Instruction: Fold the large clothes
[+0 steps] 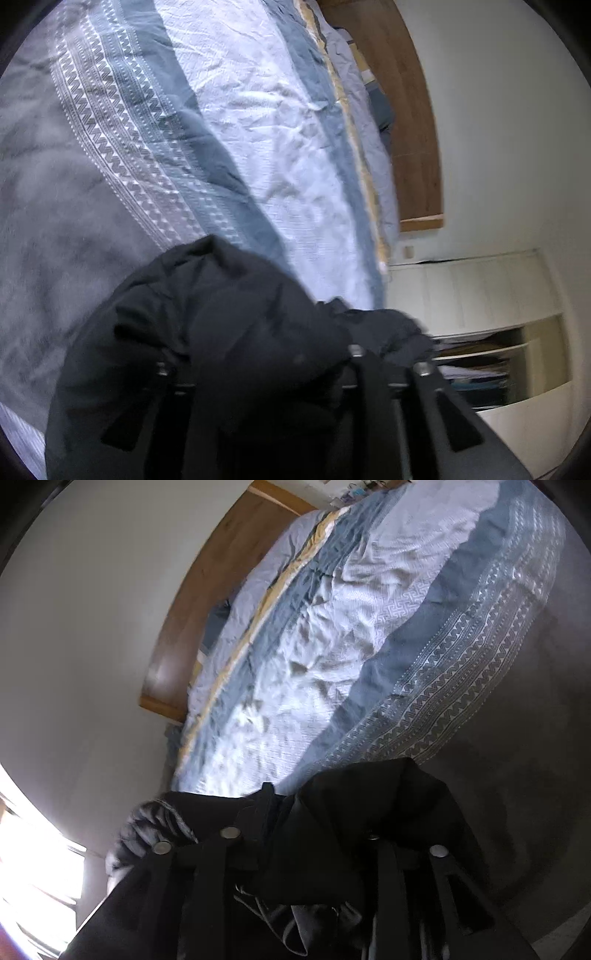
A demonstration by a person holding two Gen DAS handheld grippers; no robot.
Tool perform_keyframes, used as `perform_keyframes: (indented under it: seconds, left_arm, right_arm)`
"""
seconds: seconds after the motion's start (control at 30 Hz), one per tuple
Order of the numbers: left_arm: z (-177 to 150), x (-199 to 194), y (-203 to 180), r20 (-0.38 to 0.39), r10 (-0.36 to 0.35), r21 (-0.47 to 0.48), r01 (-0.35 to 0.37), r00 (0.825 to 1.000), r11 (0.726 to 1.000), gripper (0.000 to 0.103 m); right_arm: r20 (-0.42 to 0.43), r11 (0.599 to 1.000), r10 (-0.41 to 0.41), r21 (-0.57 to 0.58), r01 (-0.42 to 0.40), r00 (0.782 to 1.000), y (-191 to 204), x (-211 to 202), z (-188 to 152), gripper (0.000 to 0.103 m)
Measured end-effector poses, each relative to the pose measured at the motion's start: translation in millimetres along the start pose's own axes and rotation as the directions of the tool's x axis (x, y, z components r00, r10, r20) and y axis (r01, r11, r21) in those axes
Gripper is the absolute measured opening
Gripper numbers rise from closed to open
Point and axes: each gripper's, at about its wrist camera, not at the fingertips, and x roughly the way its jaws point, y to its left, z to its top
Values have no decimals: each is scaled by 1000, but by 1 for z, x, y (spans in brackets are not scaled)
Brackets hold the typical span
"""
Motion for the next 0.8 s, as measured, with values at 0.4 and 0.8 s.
perform_keyframes:
  seconds: [0.4,0.8]
  left_arm:
    - [-11,-135,-73,123,33,131,-49,992,990,55]
    - [-127,-38,-185,57,320,590,-291,946,753,55]
  right_arm:
    - [58,987,-40,-153,48,998,73,-108,2,103]
    - [2,845,-154,-518,133,988,187,-58,-74,103]
